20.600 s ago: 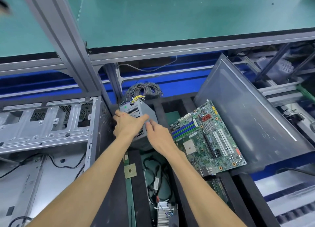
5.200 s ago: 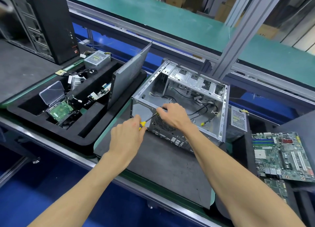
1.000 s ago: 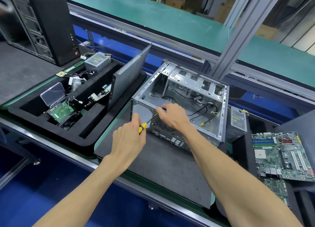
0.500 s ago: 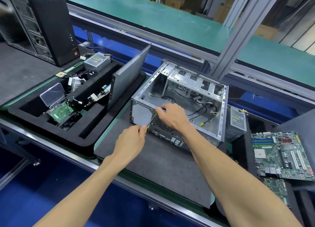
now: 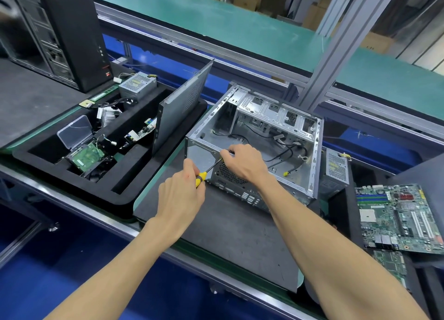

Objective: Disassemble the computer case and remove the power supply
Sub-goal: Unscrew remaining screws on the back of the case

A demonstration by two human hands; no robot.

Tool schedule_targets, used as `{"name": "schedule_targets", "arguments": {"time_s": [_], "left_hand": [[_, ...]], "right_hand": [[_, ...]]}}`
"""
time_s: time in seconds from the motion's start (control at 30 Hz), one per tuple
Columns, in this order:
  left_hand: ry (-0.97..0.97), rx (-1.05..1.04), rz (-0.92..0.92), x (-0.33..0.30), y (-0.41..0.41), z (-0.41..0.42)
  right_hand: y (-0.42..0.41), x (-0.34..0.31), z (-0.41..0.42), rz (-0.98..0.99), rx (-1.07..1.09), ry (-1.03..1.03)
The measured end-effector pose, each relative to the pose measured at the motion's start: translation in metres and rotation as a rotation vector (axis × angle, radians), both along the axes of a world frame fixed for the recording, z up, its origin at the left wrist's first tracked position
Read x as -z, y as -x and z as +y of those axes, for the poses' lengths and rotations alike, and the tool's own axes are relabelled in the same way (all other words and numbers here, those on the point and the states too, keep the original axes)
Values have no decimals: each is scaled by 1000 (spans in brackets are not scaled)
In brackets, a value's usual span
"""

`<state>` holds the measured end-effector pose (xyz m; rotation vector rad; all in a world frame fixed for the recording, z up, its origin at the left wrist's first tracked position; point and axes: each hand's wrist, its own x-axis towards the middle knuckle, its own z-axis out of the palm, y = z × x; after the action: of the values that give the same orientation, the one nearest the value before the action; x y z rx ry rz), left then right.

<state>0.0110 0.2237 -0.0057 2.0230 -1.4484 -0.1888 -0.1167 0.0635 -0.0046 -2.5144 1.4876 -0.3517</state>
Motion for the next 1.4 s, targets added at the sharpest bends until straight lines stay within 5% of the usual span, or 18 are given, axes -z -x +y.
{"name": "schedule_targets", "arguments": {"time_s": [0.1,0.37,0.47,0.67,0.83,1.0,1.1,1.27,1.4], "left_hand": [[-16,-26,78,2,-1,0],[-300,-37,871,4,-3,-10],[-237,-54,722,5,-1,-9],[-22,-1,90,10,2,1],[115,-47,-181,0,-6,-2],[151,-53,-262,-4,-8,-3],[-11,-82,76,-6,-10,-3],[-277,-64,1194,-6,-19,-12],[-329,-53,1199,-1,-12,-12]], "right_hand": [[0,0,0,-5,-5,2],[0,0,0,0,-3,0],[0,0,0,0,-4,-2],[1,1,-1,-9,-18,-6],[1,0,0,-16,-9,-21],[0,-2,2,-21,15,-33],[0,-1,1,-18,13,-26],[1,2,0,-31,13,-24],[1,2,0,-24,1,-29]]}}
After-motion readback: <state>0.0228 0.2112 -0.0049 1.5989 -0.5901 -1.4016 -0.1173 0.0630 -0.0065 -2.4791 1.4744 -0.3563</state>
